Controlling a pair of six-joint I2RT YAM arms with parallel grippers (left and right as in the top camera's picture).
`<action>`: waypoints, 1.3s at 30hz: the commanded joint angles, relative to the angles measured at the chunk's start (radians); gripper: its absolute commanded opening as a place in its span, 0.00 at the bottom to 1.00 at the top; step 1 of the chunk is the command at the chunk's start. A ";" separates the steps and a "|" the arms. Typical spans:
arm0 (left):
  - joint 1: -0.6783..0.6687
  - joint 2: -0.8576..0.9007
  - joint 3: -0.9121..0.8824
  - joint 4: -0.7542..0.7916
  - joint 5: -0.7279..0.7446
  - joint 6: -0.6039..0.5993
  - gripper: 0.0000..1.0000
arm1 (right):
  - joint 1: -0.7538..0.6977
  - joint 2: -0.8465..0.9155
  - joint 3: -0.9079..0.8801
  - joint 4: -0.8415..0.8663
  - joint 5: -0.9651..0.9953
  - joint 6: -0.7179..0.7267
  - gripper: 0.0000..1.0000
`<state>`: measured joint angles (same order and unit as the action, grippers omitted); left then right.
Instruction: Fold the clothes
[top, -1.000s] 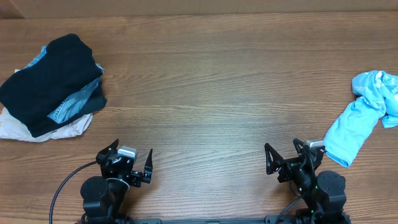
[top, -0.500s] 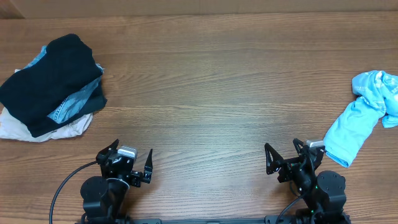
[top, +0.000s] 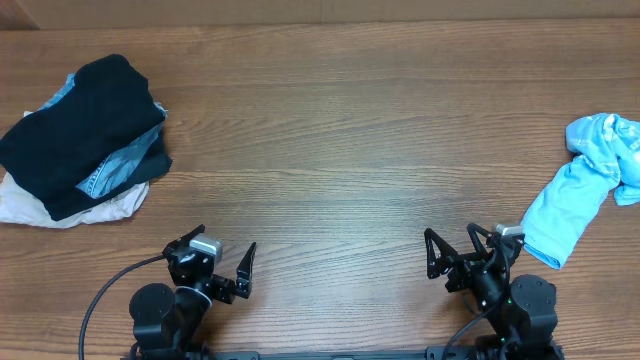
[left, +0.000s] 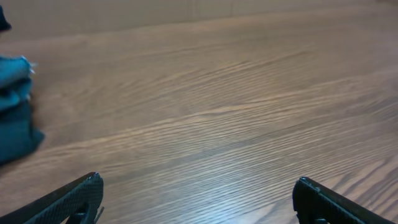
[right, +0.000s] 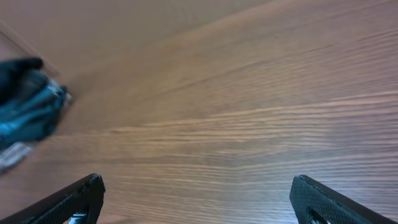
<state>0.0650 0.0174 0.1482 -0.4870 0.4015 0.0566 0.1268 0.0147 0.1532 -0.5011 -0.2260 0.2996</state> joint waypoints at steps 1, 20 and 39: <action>-0.003 -0.009 0.034 0.018 0.074 -0.281 1.00 | 0.002 -0.011 0.005 0.137 -0.097 0.108 1.00; -0.003 1.006 1.188 -0.587 0.028 -0.133 1.00 | 0.002 1.028 0.944 -0.342 -0.015 0.048 1.00; -0.183 1.280 1.273 -0.703 0.065 -0.078 1.00 | -0.714 1.702 1.279 -0.590 0.091 0.095 0.83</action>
<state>-0.0704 1.3090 1.4033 -1.2011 0.4988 -0.0578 -0.5220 1.6386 1.4193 -1.0927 -0.1398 0.3923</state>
